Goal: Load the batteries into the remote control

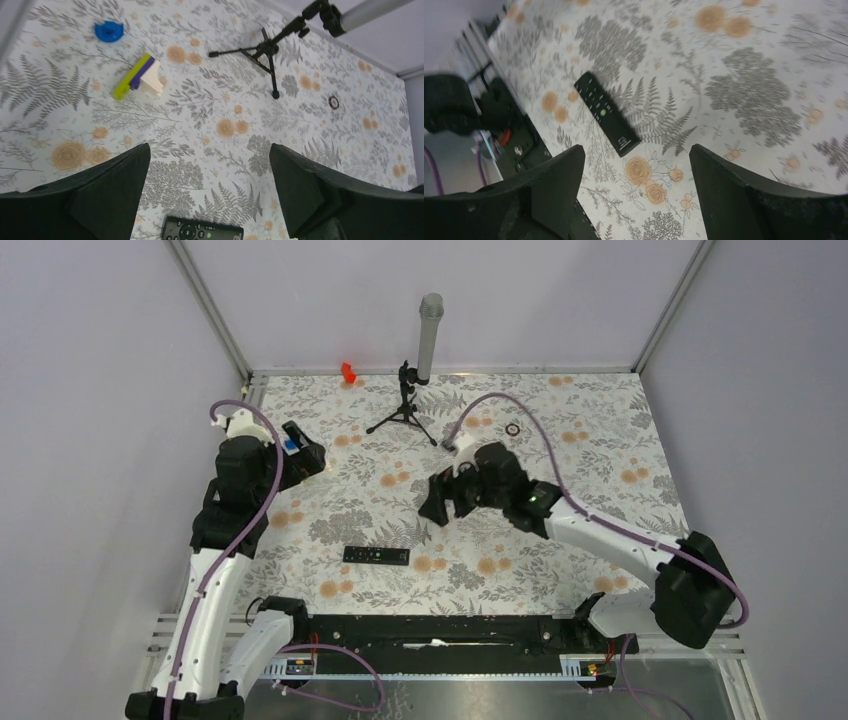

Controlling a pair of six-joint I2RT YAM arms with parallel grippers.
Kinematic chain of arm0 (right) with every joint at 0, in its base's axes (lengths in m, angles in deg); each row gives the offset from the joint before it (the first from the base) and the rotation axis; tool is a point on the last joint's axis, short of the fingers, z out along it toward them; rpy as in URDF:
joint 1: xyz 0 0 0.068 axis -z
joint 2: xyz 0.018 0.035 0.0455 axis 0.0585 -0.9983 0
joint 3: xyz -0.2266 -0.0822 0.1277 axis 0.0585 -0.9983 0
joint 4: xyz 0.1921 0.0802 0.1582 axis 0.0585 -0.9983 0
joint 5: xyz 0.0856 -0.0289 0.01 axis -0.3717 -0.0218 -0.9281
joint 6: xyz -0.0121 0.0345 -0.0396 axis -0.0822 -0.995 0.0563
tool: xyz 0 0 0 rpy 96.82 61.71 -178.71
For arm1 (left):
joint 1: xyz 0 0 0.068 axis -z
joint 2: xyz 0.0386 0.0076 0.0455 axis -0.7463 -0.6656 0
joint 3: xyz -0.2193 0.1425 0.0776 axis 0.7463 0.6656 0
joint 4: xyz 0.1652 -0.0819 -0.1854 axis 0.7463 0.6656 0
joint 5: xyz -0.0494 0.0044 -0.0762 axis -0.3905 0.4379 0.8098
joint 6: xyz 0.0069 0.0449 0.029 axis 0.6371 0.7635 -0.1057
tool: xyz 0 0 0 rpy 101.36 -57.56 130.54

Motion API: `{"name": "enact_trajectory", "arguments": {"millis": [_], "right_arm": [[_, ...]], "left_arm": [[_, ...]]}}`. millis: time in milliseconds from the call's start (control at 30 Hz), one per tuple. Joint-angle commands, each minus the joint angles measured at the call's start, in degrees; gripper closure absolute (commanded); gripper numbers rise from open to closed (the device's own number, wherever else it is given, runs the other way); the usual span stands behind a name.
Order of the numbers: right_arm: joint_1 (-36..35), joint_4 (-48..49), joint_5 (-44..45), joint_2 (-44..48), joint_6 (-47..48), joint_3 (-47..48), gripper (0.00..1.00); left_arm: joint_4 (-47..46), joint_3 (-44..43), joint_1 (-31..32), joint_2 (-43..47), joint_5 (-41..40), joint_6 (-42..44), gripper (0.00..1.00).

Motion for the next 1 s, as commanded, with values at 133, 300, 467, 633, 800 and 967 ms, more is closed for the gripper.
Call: {"name": "enact_trajectory", "arguments": {"millis": [133, 300, 467, 633, 800, 967], "right_arm": [[-13.7, 9.2, 1.4, -9.2, 24.4, -2.7, 0.13], [-15.2, 13.0, -0.4, -14.7, 31.6, -1.9, 0.12], [-16.2, 10.3, -1.8, -22.5, 34.8, 3.1, 0.13], [-16.9, 6.4, -3.3, -28.7, 37.5, 7.4, 0.14], [-17.0, 2.3, -4.1, -33.0, 38.0, 11.7, 0.23], [-17.2, -5.5, -3.7, -37.6, 38.3, 16.9, 0.34]], "left_arm": [[-1.6, -1.1, -0.3, 6.9, -8.7, 1.6, 0.01], [-2.8, 0.9, -0.3, 8.4, -8.5, 2.6, 0.01], [-4.6, 3.2, -0.4, 9.6, -6.7, 2.2, 0.01], [-8.1, 7.3, -0.3, 12.3, -5.7, 1.4, 0.01], [-11.3, 10.3, -0.3, 14.8, -6.8, 1.5, 0.01], [-11.7, 10.4, -0.3, 15.6, -10.0, 2.1, 0.01]]}}
